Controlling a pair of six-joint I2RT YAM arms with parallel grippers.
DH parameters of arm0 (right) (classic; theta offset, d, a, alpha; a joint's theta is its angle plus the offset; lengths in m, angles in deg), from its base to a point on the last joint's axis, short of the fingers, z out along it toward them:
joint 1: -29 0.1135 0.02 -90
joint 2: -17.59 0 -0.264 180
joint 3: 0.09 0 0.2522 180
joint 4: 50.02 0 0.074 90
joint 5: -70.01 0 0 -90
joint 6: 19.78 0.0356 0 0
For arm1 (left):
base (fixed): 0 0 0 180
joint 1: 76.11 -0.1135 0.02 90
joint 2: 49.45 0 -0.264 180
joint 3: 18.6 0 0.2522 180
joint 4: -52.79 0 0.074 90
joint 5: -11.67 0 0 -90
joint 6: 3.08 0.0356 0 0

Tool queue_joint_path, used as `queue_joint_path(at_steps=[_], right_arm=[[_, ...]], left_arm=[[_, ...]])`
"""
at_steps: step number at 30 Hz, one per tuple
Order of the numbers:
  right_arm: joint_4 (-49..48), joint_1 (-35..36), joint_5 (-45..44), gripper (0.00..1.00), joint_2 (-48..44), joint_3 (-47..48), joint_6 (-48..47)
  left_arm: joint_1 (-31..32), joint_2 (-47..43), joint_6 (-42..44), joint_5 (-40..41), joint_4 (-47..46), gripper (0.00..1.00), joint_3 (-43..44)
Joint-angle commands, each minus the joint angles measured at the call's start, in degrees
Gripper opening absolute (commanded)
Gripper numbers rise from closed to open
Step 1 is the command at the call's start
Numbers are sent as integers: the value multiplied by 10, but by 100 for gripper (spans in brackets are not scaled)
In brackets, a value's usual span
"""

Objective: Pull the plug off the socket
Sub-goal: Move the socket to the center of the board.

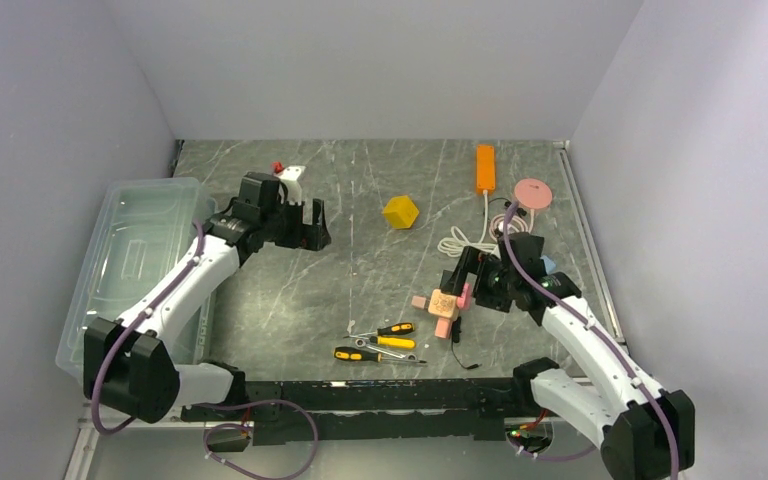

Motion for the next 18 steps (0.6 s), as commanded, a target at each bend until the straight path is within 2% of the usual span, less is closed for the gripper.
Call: queue_joint_path(at_steps=[1,8,13,18], right_arm=[[0,34,-41,99,-20,-10,58],[-28,123,-111,98,14,-22,125],[-95,147,-121,97,16,-55,164],[-181,161,-121,88,52,-62,179]], left_arm=[[0,-24,16,-11,-11,100,-1],[0,-23,13,-27,1,100,7],[0,-27,12,-31,-3,100,5],[0,-20,11,-31,-1,100,7]])
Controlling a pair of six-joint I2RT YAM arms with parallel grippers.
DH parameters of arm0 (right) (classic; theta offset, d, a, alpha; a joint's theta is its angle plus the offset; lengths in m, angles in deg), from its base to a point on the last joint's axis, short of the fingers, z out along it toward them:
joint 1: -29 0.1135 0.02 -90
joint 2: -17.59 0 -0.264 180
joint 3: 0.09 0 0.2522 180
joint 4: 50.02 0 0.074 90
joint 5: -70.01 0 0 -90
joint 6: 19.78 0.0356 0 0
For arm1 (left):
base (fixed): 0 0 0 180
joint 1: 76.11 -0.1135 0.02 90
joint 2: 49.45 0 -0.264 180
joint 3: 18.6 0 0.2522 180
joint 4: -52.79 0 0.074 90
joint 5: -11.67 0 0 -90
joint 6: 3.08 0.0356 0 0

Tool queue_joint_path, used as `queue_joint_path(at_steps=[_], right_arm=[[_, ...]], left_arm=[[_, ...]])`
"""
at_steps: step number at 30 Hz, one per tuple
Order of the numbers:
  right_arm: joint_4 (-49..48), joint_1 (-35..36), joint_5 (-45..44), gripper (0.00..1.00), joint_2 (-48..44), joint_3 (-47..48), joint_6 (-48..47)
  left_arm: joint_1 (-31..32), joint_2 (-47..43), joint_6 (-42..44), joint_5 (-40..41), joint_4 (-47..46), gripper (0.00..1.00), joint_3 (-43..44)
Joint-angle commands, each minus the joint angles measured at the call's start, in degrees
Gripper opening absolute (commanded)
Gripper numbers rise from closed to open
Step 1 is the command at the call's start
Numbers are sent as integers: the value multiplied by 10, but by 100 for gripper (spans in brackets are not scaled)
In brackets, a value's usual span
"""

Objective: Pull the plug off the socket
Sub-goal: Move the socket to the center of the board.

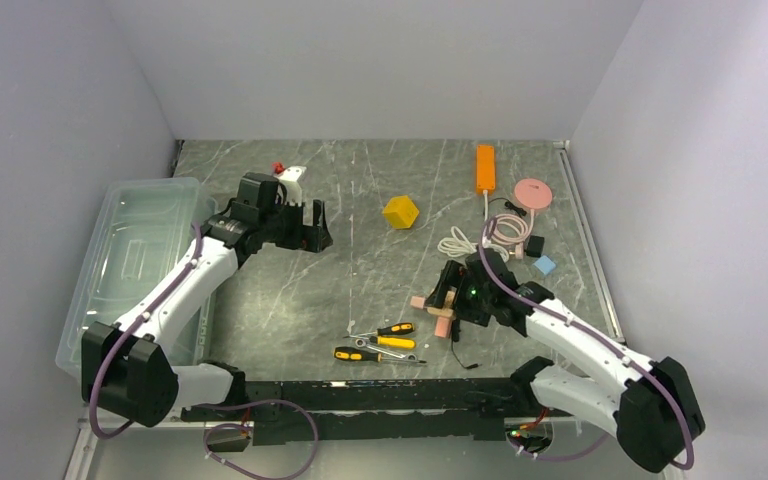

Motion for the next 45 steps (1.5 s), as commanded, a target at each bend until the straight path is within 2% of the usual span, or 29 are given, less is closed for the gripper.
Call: queue_joint_path(at_steps=[1,12,22,25,27,29,38,42,45], right_arm=[[-116,14,-19,87,38,5,26],[-219,81,-49,72,240,117,-16],[-258,145,-83,70,371,250,-1],[-256,146,-85,75,384,271,-10],[-246,146,-85,88,387,283,-22],[-232,145,-87,93,385,290,-34],[-172,131,-133,99,252,230,-94],[-142,81,-139,100,179,185,-98],[-156,18,-92,100,131,143,-107]], left_arm=[[1,-10,6,-12,-7,100,14],[1,8,-1,-29,-10,100,14],[1,12,-12,-26,-13,100,12],[1,19,-19,-30,-11,100,14],[1,24,-17,-47,-16,100,14],[1,28,-20,-63,-18,100,15],[6,41,-57,-93,-41,99,8],[30,50,-105,-97,-52,98,0],[60,45,-146,-72,-78,98,-32]])
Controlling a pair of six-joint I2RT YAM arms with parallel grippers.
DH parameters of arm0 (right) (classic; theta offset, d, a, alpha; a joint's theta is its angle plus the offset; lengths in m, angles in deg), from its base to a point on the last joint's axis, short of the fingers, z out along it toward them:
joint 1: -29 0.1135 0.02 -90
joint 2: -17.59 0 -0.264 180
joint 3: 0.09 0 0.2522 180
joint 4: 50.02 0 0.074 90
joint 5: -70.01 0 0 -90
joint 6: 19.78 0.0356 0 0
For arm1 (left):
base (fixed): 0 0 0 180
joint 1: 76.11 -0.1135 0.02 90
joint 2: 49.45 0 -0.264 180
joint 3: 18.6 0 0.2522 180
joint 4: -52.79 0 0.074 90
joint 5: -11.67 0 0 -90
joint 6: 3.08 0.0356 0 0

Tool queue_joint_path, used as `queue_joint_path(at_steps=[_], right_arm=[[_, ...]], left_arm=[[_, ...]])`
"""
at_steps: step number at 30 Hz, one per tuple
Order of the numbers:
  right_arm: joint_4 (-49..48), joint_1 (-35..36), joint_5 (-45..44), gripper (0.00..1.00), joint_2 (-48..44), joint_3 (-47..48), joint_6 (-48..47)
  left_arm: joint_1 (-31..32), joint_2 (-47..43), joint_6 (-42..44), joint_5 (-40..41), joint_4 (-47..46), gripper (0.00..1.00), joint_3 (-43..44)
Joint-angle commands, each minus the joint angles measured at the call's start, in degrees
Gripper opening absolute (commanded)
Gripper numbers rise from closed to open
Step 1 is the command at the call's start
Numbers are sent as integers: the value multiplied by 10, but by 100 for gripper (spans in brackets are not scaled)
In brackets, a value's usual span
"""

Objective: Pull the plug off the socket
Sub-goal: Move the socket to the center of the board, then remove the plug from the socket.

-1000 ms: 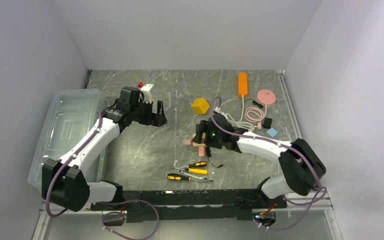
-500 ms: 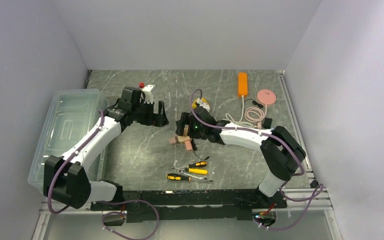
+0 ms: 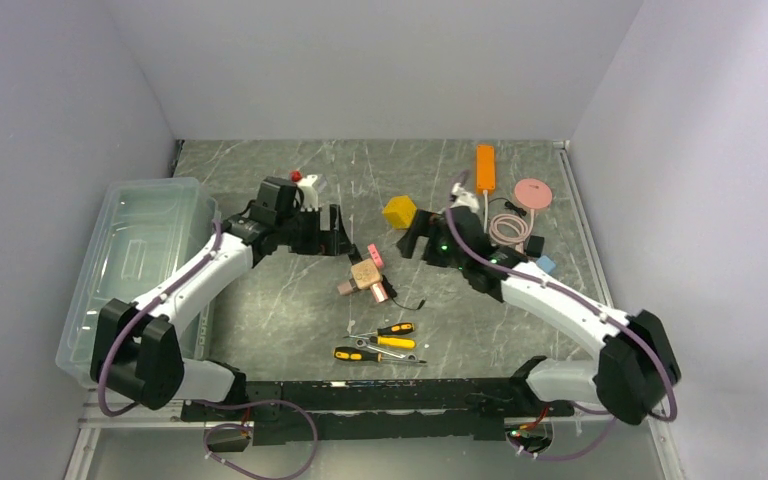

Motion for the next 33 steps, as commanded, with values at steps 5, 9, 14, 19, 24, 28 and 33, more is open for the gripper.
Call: queue_joint_path(at_steps=[5,9,14,19,24,28,33], right_arm=[[8,-134,46,99,-91,-87,-38],[12,-157,51,99,-106,-100,-49],[4,-167,63,99,-133,-130,-50],[-5,-177,81,99,-149,-158,-49],[-13,-186,99,99,-143,-171,-51],[-18,-190,105,99,-138,-174,-52],[-21,-192,109,99,-133,-177,-50]], left_arm=[[80,8,-156,40,-128,97,-87],[122,43,-172,100,-140,96,-68],[149,84,-166,155,-117,98,-30],[157,115,-153,198,-94,99,-8],[165,139,-140,214,-82,100,20],[169,162,-127,206,-68,94,36],[171,164,-103,187,-66,85,32]])
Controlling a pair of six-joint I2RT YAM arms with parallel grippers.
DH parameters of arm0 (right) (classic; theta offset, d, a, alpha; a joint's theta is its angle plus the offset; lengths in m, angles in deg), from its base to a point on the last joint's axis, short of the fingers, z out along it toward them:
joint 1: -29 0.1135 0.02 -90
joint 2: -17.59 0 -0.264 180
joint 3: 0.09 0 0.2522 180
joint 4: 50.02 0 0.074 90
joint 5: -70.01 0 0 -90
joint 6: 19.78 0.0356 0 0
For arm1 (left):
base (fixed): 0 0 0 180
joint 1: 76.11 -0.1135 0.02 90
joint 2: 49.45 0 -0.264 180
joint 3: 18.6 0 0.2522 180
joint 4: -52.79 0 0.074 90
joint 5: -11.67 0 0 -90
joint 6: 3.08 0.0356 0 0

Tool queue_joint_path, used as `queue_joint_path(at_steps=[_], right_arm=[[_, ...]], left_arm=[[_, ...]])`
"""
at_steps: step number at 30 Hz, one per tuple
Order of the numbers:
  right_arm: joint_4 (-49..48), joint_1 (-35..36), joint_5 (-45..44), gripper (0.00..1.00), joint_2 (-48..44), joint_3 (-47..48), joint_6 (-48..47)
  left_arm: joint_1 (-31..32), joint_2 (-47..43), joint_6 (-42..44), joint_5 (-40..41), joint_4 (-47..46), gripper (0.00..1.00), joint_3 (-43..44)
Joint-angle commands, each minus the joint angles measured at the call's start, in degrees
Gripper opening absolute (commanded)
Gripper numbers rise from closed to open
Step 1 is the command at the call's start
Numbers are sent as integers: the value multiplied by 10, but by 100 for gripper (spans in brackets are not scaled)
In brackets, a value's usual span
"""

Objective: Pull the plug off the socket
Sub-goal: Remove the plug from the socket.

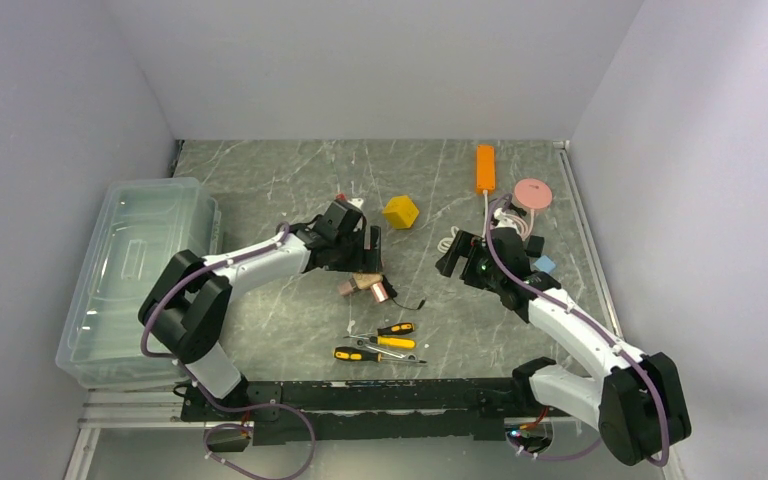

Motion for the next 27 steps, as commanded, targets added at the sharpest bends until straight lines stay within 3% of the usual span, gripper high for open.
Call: queue_joint_path(at_steps=[1,7,12,22,27], right_arm=[[-31,-4,11,99,3,-5,-6],[-32,-6,13,99,15,-4,-5],[-34,-6,18,99,20,-7,-1],[-36,-6,27,99,21,-9,5],[-30,-6,23,99,11,-10,5]], left_arm=[[5,0,39,-20,5,82,13],[6,-7,133,-98,-10,66,1],[6,-11,224,-129,26,68,15],[6,32,184,-102,59,82,46],[6,32,176,-126,54,67,40]])
